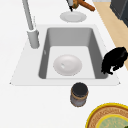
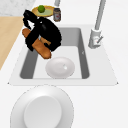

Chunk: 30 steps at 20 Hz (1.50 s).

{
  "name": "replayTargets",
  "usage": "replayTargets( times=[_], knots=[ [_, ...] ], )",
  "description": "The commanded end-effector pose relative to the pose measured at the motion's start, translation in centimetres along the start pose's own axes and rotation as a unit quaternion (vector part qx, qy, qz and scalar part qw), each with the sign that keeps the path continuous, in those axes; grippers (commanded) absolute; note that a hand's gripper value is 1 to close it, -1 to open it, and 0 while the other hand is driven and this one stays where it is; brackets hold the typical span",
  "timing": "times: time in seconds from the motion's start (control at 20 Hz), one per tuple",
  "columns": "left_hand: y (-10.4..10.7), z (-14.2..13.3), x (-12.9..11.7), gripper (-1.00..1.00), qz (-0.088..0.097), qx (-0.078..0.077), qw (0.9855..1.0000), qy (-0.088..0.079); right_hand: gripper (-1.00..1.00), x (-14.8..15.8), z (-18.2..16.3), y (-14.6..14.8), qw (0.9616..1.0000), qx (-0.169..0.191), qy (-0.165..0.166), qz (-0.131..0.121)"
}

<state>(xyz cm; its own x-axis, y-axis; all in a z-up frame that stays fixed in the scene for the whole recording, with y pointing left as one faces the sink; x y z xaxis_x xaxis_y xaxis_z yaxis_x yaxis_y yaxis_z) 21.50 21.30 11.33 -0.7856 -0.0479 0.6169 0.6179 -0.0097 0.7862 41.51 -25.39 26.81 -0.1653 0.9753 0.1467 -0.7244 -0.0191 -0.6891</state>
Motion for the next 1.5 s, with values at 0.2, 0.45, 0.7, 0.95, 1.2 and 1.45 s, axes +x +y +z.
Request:
replayTargets(
  times=[0.2, 0.45, 0.7, 0.95, 1.2, 1.45],
  knots=[
    [0.0, 0.0, 0.0, 0.00, 0.000, 0.000, 1.0000, 0.000, 1.00, 2.7, -1.1, 0.5, 0.9989, -0.006, 0.033, -0.032],
    [0.0, 0.0, 0.0, 0.00, 0.000, 0.000, 1.0000, 0.000, 1.00, 3.6, -3.0, 2.0, 0.9988, -0.010, 0.024, -0.042],
    [0.0, 0.0, 0.0, 0.00, 0.000, 0.000, 1.0000, 0.000, 1.00, 5.4, -5.1, 3.5, 0.9993, -0.016, 0.002, -0.035],
    [0.0, 0.0, 0.0, 0.00, 0.000, 0.000, 1.0000, 0.000, 1.00, 8.4, -7.8, 5.5, 0.9995, -0.020, -0.017, -0.015],
    [0.0, 0.0, 0.0, 0.00, 0.000, 0.000, 1.0000, 0.000, 1.00, 9.9, -11.4, 7.3, 0.9995, -0.014, -0.007, -0.027],
    [0.0, 0.0, 0.0, 0.00, 0.000, 0.000, 1.0000, 0.000, 1.00, 10.0, -14.9, 8.7, 0.9979, -0.020, -0.005, -0.062]
  ],
)
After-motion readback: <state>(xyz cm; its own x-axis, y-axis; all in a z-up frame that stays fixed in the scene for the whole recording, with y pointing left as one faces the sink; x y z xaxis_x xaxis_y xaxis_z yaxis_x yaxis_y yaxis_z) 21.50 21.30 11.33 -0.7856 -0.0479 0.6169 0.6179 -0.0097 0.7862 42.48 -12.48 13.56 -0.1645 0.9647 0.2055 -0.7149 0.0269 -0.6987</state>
